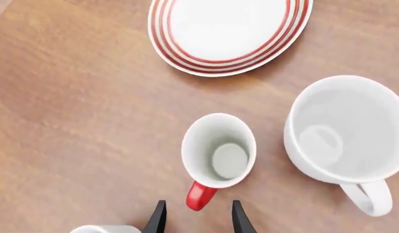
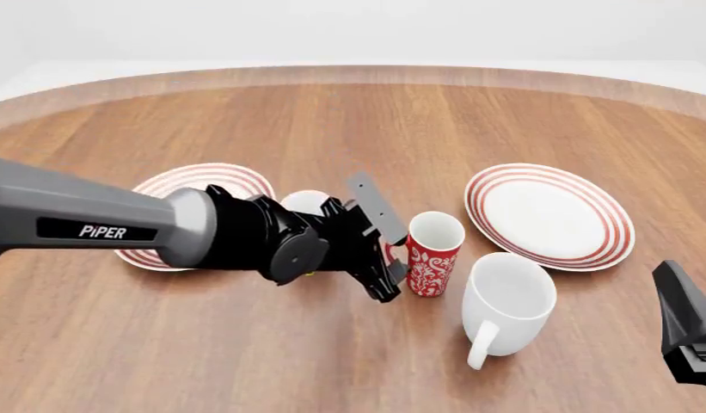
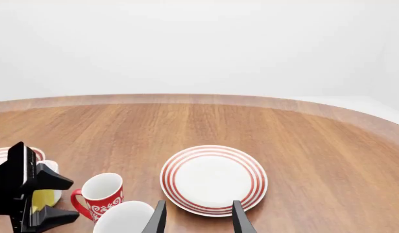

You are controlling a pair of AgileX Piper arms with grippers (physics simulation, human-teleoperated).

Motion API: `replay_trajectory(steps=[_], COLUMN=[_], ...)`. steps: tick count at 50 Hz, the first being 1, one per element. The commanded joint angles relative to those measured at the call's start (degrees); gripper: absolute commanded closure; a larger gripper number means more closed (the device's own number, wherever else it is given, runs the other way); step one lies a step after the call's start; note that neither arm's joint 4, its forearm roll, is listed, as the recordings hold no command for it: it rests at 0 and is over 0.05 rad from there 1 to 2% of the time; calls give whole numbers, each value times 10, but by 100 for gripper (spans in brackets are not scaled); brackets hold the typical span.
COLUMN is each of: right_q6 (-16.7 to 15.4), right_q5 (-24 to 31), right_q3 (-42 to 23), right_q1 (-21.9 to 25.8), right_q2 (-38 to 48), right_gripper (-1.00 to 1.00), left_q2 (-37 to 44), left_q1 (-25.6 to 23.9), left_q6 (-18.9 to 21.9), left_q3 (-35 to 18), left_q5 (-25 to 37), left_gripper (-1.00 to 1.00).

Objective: Put the red mug on the left plate.

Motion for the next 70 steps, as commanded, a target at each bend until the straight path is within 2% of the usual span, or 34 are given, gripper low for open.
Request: replay_trajectory(steps=[1,28,29,37,48,59,70], right_q6=[0,0,0,0,0,0,0], right_q5=[0,0,0,0,-2,7,10], right_q3=[0,0,0,0,1,0,-1], right_q1=[0,0,0,2,2,2,2], right_q2=[0,0,0,0,2,-7,-8], right_gripper=[-100,-100,-100,-100,-100,-100,-100], left_q2=[7,15,14,11,-5,-102,-153], left_q1=[-1,15,15,23,32,47,68], left_q6=[-4,7,9,30,26,32,53], left_q3=[-3,-15,-13,-7,-8,-15,-31], left_q5=[-4,-12,-13,-27,-26,13,51], left_gripper=[-100,-100,100,100,100,100,100])
